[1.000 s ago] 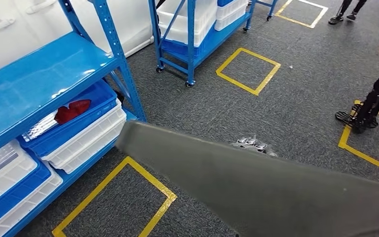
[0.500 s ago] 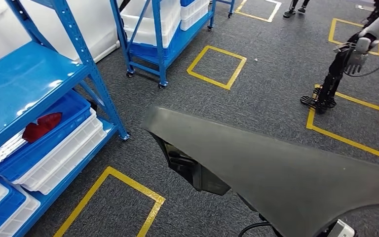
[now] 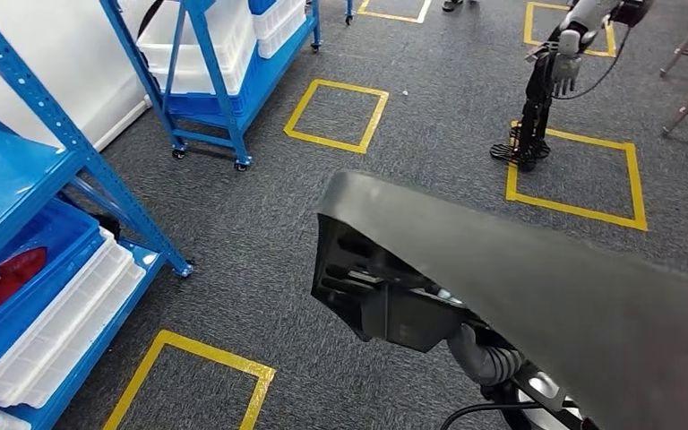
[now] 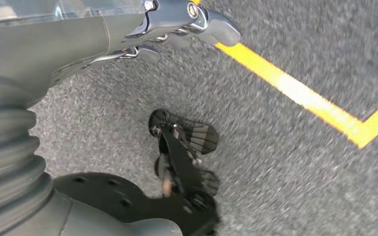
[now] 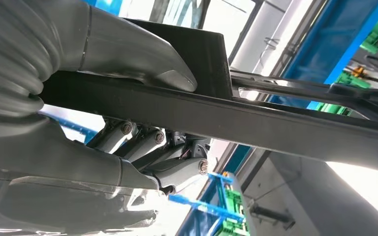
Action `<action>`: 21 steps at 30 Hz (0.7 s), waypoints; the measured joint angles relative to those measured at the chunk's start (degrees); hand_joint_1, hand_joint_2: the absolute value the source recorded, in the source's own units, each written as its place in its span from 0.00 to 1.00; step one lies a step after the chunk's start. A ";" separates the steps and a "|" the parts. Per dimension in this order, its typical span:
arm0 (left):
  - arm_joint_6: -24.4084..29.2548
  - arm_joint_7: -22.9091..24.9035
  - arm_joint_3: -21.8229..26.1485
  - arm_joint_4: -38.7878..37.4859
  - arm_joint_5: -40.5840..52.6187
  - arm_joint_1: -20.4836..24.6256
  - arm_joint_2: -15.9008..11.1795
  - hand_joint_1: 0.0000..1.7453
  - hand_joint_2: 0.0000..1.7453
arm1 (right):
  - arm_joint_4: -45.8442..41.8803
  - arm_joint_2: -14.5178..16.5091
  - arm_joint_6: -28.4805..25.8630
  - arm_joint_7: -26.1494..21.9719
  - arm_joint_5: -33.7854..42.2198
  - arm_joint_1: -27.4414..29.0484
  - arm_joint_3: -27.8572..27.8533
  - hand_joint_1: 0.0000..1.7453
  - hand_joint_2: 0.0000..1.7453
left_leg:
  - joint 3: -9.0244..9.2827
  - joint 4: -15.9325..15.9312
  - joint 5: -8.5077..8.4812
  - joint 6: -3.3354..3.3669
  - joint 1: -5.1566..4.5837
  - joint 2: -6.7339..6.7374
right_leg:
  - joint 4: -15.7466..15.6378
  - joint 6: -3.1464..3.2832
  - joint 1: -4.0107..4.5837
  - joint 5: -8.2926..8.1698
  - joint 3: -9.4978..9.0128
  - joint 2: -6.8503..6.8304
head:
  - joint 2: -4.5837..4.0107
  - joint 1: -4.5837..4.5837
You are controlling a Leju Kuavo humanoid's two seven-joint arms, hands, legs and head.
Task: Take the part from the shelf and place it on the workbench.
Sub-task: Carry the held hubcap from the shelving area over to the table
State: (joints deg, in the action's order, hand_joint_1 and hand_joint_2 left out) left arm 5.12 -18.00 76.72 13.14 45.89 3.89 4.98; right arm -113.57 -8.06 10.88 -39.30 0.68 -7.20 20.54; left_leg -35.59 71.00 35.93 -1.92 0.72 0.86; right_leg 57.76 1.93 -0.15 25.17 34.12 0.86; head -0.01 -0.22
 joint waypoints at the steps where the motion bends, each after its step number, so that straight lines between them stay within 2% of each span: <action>1: -0.03 -0.01 -0.01 -0.01 0.10 -0.16 0.01 0.00 1.00 | -0.09 -0.07 0.29 0.00 0.14 0.18 -0.22 1.00 1.00 | -1.39 2.55 0.44 0.01 0.00 -0.29 | 0.06 0.05 0.09 0.01 -0.02 0.84 | 0.01 0.01; 2: -0.03 -0.02 -0.01 0.00 0.18 -0.27 0.01 0.00 1.00 | -0.27 -0.16 0.58 0.00 0.27 0.32 -0.46 1.00 1.00 | -1.92 3.11 -0.24 0.06 0.00 -0.43 | 0.15 0.06 0.15 0.02 -0.03 1.73 | 0.01 0.01; 3: -0.02 -0.03 -0.01 0.01 0.25 -0.31 0.01 0.00 1.00 | -0.51 -0.26 0.87 0.00 0.35 0.42 -0.70 1.00 1.00 | -1.36 1.26 -2.03 0.19 0.00 -0.61 | 0.27 0.02 0.16 0.04 -0.07 2.59 | 0.01 0.01; 4: -0.02 -0.06 -0.01 0.01 0.30 -0.29 0.01 0.00 1.00 | -0.82 -0.34 1.09 0.00 0.38 0.46 -0.91 1.00 1.00 | 0.04 -2.37 -4.45 0.36 0.01 -1.07 | 0.42 -0.04 0.15 0.09 -0.10 3.40 | 0.01 0.01; 6: 0.00 -0.13 -0.01 0.01 0.32 -0.16 0.02 0.00 1.00 | -1.36 -0.44 1.39 0.00 0.37 0.41 -1.26 1.00 1.00 | 3.00 -9.71 -7.68 0.70 0.12 -3.73 | 0.81 -0.40 0.05 0.18 0.06 4.86 | 0.01 -0.03; 8: 0.00 -0.19 -0.03 0.00 0.42 -0.05 0.03 0.00 1.00 | -1.68 -0.51 1.42 0.00 0.20 0.29 -1.46 1.00 1.00 | 4.10 -12.64 -8.21 0.98 0.06 -5.65 | 0.99 -1.15 -0.29 0.01 0.58 6.22 | 0.00 -0.07; 9: -0.04 -0.22 -0.05 0.00 0.58 -0.01 0.03 0.00 1.00 | -1.77 -0.58 1.38 0.00 0.00 0.19 -1.51 1.00 1.00 | 4.15 -12.97 -8.31 1.16 -0.03 -5.51 | 0.95 -1.61 -0.42 -0.19 0.84 6.94 | 0.00 -0.08; 10: -0.11 -0.26 -0.10 0.00 0.79 0.04 0.01 0.00 1.00 | -1.83 -0.71 1.32 0.00 -0.35 0.15 -1.53 1.00 1.00 | 4.24 -13.18 -8.52 1.52 -0.02 -4.81 | 0.83 -1.96 -0.56 -0.34 0.97 7.24 | 0.00 -0.08; 11: -0.25 -0.35 -0.20 0.01 1.04 0.13 -0.02 0.00 1.00 | -1.86 -0.90 1.23 0.00 -0.73 0.04 -1.55 1.00 1.00 | 4.40 -13.58 -8.77 1.91 0.02 -4.09 | 1.09 -2.23 -0.49 -0.14 1.19 6.44 | 0.00 -0.15; 12: -0.44 -0.46 -0.33 0.01 1.27 0.20 -0.07 0.00 1.00 | -1.87 -1.11 1.13 0.00 -1.13 -0.17 -1.55 1.00 1.00 | 4.55 -13.99 -9.03 2.30 0.12 -3.28 | 2.32 -2.48 -0.38 0.70 1.82 4.86 | 0.01 -0.25; 14: -0.76 -0.66 -0.62 0.02 1.51 0.21 -0.25 0.00 1.00 | -1.86 -1.59 0.67 0.00 -1.57 -0.60 -1.53 1.00 1.00 | 4.64 -14.39 -9.27 2.77 0.07 -1.61 | 8.10 -2.95 -0.35 3.95 4.63 1.06 | 0.01 -0.44; 15: -0.85 -0.70 -0.72 0.02 1.54 0.13 -0.34 0.00 1.00 | -1.85 -1.83 0.37 0.00 -1.54 -0.72 -1.53 1.00 1.00 | 4.60 -14.38 -9.25 2.86 -0.02 -0.78 | 11.89 -3.24 -0.50 5.65 6.46 0.17 | 0.01 -0.47; 16: -0.87 -0.69 -0.80 0.02 1.57 0.08 -0.42 0.00 1.00 | -1.85 -2.14 0.02 0.00 -1.23 -0.71 -1.53 1.00 1.00 | 4.58 -14.36 -9.22 2.86 -0.09 0.02 | 14.86 -3.48 -0.68 6.62 7.87 -0.17 | 0.01 -0.46; 17: -0.85 -0.68 -0.86 0.02 1.60 0.07 -0.46 0.00 1.00 | -1.85 -2.54 -0.30 0.00 -0.62 -0.65 -1.56 1.00 1.00 | 4.57 -14.34 -9.16 2.83 -0.12 0.82 | 16.03 -3.68 -0.85 6.60 8.38 -0.35 | 0.01 -0.47; 18: -0.81 -0.67 -0.91 0.02 1.62 0.09 -0.48 0.00 1.00 | -1.86 -2.92 -0.51 0.00 0.21 -0.59 -1.65 1.00 1.00 | 4.58 -14.32 -9.09 2.76 -0.13 1.57 | 15.02 -3.82 -0.99 5.64 7.77 -0.58 | 0.01 -0.47; 19: -0.73 -0.66 -0.93 0.02 1.63 0.12 -0.49 0.00 1.00 | -1.86 -3.32 -0.69 0.00 1.16 -0.54 -1.83 1.00 1.00 | 4.65 -14.31 -9.00 2.62 -0.13 2.27 | 11.86 -3.88 -1.09 3.95 6.00 -1.11 | 0.01 -0.48; 21: -0.58 -0.66 -0.95 0.02 1.66 0.14 -0.54 0.00 1.00 | -1.89 -3.88 -0.98 0.00 2.57 -0.54 -2.31 1.00 1.00 | 4.89 -14.17 -8.68 2.15 -0.31 3.43 | 3.97 -3.54 -0.90 1.26 1.73 -3.66 | 0.01 -0.46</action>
State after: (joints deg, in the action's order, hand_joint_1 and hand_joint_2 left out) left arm 4.54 -18.67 75.78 13.16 47.54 4.03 4.44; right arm -115.46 -11.94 9.90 -39.30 3.25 -7.74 18.23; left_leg -30.70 56.82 27.25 0.22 0.41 4.30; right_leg 61.73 -1.61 -1.06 26.43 35.85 -2.80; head 0.00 -0.68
